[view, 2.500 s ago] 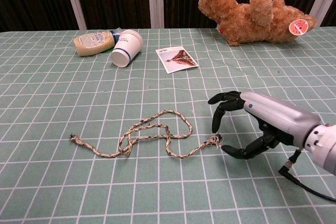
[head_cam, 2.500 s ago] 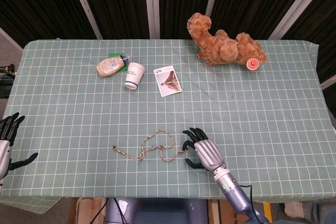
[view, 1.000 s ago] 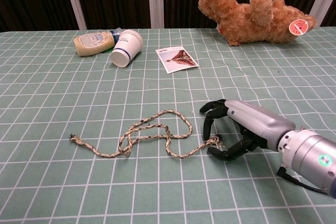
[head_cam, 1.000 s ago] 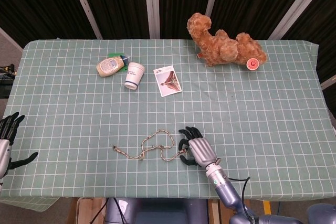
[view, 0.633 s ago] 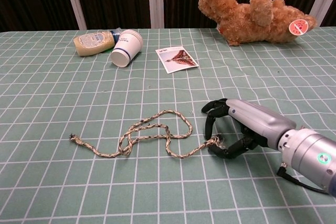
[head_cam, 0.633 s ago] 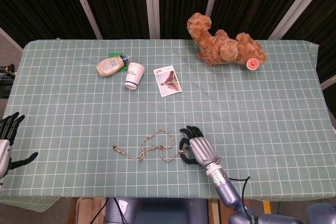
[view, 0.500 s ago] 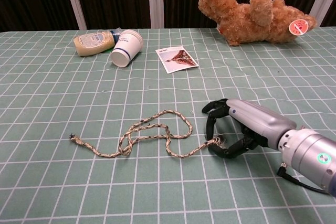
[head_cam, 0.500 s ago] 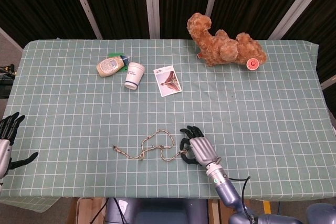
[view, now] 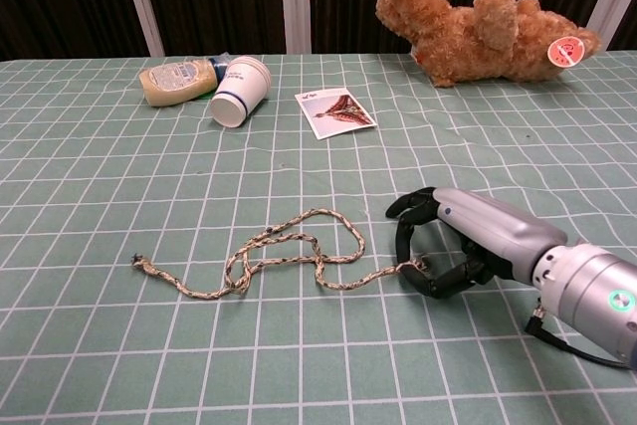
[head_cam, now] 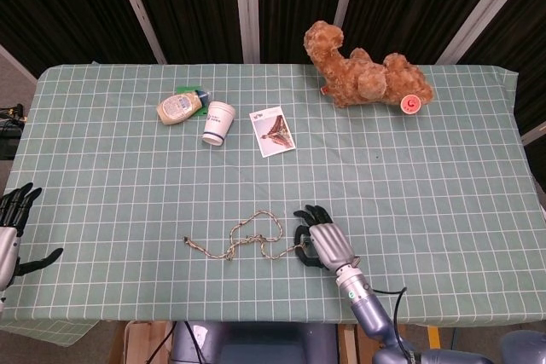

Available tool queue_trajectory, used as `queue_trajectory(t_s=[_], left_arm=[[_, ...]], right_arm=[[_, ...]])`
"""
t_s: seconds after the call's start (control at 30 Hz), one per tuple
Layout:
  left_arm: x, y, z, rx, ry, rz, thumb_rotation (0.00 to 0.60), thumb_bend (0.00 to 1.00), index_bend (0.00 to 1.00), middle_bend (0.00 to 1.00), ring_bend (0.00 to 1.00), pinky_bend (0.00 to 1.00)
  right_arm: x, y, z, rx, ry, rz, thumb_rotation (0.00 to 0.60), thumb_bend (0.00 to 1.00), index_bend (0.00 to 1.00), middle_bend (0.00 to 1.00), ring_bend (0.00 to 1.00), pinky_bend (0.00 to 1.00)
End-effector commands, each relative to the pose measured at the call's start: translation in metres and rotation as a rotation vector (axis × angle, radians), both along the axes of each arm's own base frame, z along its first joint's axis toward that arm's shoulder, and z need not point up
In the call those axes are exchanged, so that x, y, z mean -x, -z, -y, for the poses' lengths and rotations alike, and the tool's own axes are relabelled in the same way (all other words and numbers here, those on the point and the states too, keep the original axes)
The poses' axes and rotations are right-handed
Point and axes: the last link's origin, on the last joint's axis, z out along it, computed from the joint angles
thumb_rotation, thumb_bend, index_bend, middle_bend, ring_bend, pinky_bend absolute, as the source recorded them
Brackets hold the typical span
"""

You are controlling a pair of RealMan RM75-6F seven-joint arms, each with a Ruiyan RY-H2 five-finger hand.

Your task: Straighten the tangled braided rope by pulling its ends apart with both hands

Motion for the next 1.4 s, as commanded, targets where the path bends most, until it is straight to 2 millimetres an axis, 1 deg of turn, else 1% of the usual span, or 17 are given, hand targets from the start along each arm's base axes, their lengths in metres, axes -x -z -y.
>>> queue_trajectory(t_s=[0.03, 0.1, 0.2, 0.33, 0.43, 0.53, 0.6, 0.7, 0.83, 0.93, 1.0, 1.2, 1.4], left_arm=[[-0.002, 0.001, -0.001, 0.006, 0.007, -0.003, 0.6, 0.13, 0.07, 0.0, 0.0, 0.0], [-0.006, 0.002, -0.003, 0.013, 0.019, -0.009, 0.6, 0.13, 0.09, 0.0, 0.0, 0.0], [-0.018, 0.006, -0.009, 0.039, 0.053, -0.01, 0.6, 0.14, 0.15, 0.0, 0.0, 0.0], [-0.044, 0.017, -0.02, 0.124, 0.111, -0.01, 0.6, 0.2, 0.25, 0.03, 0.0, 0.0], [-0.068, 0.033, -0.031, 0.206, 0.163, -0.018, 0.6, 0.23, 0.31, 0.06, 0.0, 0.0], [-0.093, 0.052, -0.04, 0.282, 0.216, -0.026, 0.6, 0.25, 0.36, 0.07, 0.0, 0.0], [-0.108, 0.069, -0.044, 0.333, 0.243, -0.033, 0.6, 0.27, 0.38, 0.09, 0.0, 0.0], [-0.124, 0.093, -0.048, 0.4, 0.264, -0.034, 0.6, 0.29, 0.41, 0.1, 0.0, 0.0], [-0.136, 0.124, -0.053, 0.464, 0.272, -0.052, 0.6, 0.31, 0.44, 0.11, 0.0, 0.0], [-0.144, 0.144, -0.055, 0.495, 0.265, -0.054, 0.6, 0.31, 0.45, 0.12, 0.0, 0.0], [-0.147, 0.153, -0.055, 0.508, 0.263, -0.06, 0.6, 0.31, 0.46, 0.13, 0.0, 0.0], [-0.151, 0.176, -0.056, 0.517, 0.247, -0.074, 0.6, 0.34, 0.5, 0.14, 0.0, 0.0], [-0.156, 0.187, -0.056, 0.524, 0.238, -0.073, 0.6, 0.37, 0.52, 0.15, 0.0, 0.0]], right_arm=[[0.001, -0.006, 0.0, 0.01, -0.001, 0.002, 0.6, 0.51, 0.61, 0.21, 0.0, 0.0], [0.002, -0.012, 0.0, 0.018, 0.0, 0.005, 0.6, 0.51, 0.61, 0.21, 0.0, 0.0], [0.004, -0.019, 0.001, 0.027, 0.005, 0.009, 0.6, 0.51, 0.61, 0.21, 0.0, 0.0], [0.006, -0.025, -0.001, 0.023, 0.022, 0.016, 0.6, 0.51, 0.62, 0.22, 0.0, 0.0], [0.008, -0.026, -0.003, 0.015, 0.027, 0.011, 0.6, 0.51, 0.62, 0.22, 0.0, 0.0], [0.009, -0.027, -0.005, 0.013, 0.035, 0.012, 0.6, 0.51, 0.62, 0.22, 0.0, 0.0], [0.01, -0.028, -0.005, 0.012, 0.04, 0.011, 0.6, 0.51, 0.62, 0.22, 0.0, 0.0], [0.012, -0.029, -0.005, 0.014, 0.048, 0.01, 0.6, 0.51, 0.62, 0.22, 0.0, 0.0], [0.014, -0.032, -0.003, 0.021, 0.057, 0.008, 0.6, 0.51, 0.62, 0.22, 0.0, 0.0], [0.017, -0.035, -0.001, 0.027, 0.066, 0.005, 0.6, 0.51, 0.62, 0.22, 0.0, 0.0], [0.019, -0.037, 0.001, 0.032, 0.073, 0.006, 0.6, 0.51, 0.62, 0.22, 0.0, 0.0], [0.024, -0.043, 0.004, 0.044, 0.088, 0.011, 0.6, 0.51, 0.62, 0.22, 0.0, 0.0], [0.025, -0.047, 0.005, 0.051, 0.094, 0.019, 0.6, 0.52, 0.62, 0.22, 0.0, 0.0]])
